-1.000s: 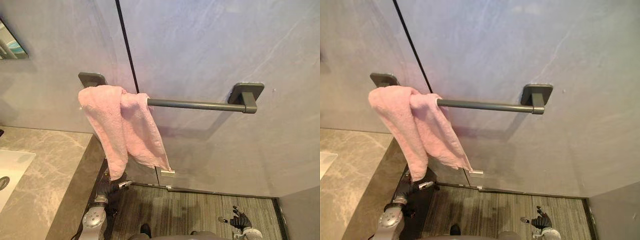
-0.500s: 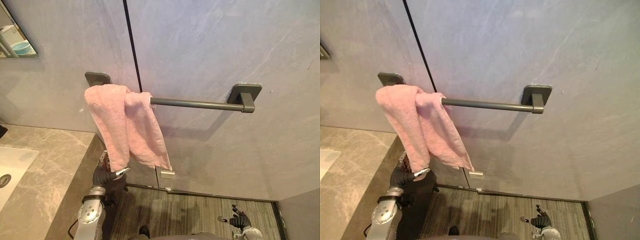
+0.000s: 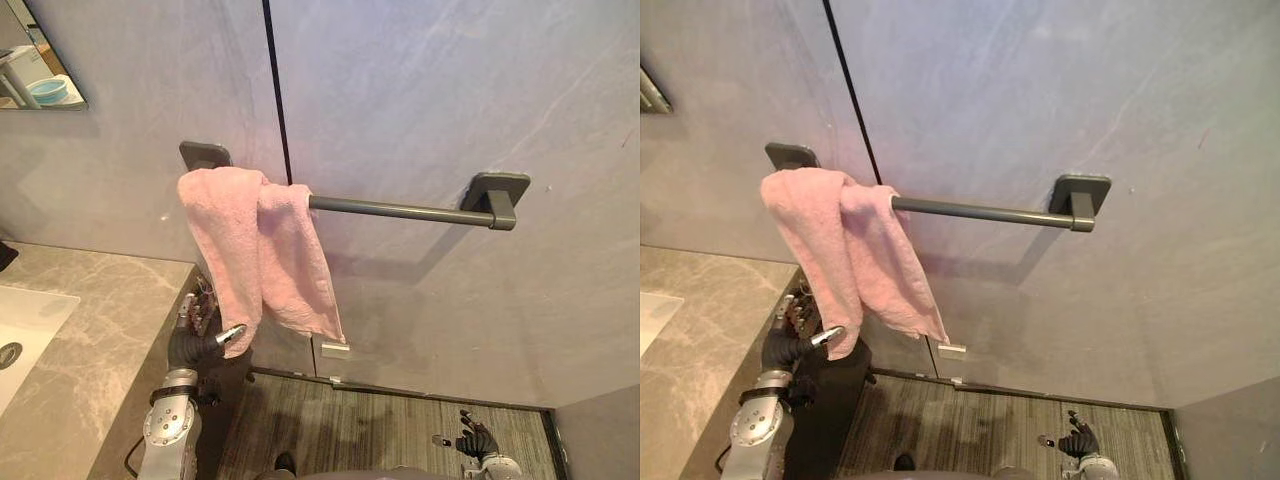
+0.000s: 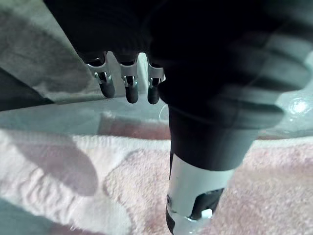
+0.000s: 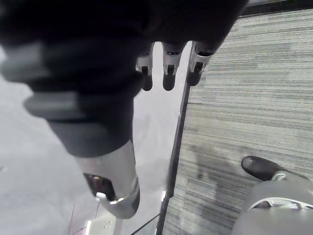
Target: Organize washtable
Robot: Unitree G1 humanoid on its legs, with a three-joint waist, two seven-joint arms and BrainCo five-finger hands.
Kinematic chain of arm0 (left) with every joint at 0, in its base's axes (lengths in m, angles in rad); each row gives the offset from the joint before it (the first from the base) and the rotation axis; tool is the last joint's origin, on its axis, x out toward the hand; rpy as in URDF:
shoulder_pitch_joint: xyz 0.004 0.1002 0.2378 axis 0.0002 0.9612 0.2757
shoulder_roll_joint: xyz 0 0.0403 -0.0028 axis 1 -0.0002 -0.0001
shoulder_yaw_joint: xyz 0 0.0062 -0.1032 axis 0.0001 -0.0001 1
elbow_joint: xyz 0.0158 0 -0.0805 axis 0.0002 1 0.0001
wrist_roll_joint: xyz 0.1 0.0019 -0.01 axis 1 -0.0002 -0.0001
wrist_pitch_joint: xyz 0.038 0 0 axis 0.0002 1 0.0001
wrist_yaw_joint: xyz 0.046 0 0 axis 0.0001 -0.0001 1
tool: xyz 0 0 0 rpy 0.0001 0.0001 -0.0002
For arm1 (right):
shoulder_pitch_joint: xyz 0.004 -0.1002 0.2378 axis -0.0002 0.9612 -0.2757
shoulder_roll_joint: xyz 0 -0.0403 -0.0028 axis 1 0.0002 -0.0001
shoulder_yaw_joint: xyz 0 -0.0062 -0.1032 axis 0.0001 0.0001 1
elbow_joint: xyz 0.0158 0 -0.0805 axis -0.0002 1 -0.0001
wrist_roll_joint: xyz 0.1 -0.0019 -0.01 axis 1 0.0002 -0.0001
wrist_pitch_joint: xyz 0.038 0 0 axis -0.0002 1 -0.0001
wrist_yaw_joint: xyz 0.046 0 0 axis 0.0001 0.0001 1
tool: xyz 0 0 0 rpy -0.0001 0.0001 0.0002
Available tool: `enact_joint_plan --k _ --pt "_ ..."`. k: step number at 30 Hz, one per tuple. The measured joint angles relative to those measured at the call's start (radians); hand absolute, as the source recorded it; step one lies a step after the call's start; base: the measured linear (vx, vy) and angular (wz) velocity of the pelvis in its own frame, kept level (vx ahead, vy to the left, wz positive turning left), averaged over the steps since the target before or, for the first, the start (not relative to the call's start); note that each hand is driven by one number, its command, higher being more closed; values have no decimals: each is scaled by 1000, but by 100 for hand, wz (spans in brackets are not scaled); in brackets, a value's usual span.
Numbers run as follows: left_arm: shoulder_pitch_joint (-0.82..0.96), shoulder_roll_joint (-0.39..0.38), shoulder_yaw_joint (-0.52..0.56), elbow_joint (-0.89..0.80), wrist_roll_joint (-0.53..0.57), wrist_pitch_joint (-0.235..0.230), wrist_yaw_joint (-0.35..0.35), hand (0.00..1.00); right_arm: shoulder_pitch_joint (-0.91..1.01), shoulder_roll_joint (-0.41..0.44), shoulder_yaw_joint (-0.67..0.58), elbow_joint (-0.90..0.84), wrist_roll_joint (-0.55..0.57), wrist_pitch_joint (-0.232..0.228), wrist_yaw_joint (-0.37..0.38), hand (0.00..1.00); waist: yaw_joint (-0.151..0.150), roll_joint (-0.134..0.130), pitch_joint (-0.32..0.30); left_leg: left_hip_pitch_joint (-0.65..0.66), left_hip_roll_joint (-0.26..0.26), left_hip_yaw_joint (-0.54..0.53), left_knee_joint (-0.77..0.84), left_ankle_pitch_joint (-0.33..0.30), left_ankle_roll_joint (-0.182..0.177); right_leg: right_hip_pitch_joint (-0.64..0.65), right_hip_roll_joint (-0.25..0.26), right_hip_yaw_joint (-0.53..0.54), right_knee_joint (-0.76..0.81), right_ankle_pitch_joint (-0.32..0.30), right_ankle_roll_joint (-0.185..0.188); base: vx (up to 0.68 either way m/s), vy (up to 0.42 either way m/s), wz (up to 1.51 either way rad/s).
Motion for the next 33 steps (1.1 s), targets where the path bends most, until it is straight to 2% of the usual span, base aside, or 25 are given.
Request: enact_joint_plan --k 9,21,22,25,33 --pt "-11 24 -3 -82 -41 -28 -25 0 -1 -4 8 -1 -1 -1 1 0 0 4 -2 -6 0 -10 0 2 0 0 0 -9 -1 -1 -1 -1 -2 3" --pt "-45 76 -57 -80 -41 -29 -56 0 -11 -11 39 -1 -2 -1 3 0 -10 10 -7 -6 2 0 -3 2 0 -1 3 3 -1 0 -2 0 0 -2" --pt "-46 79 -58 -79 -41 -29 -57 100 -13 -11 39 -1 -2 -1 3 0 -12 10 -7 -6 2 3 -5 2 0 -2 3 7 -1 0 -2 0 0 -9" --pt "-50 80 -59 -77 -41 -29 -57 100 -18 -11 39 -1 -3 -1 4 0 -22 9 -7 -6 2 5 -8 2 0 -2 3 8 -2 1 -2 0 0 -1" --pt "-91 112 -90 -44 -37 -29 -46 100 -23 -11 42 -1 -2 -1 21 0 -25 9 -7 -3 5 16 -8 1 0 -2 8 20 -12 8 -9 -3 1 -3"
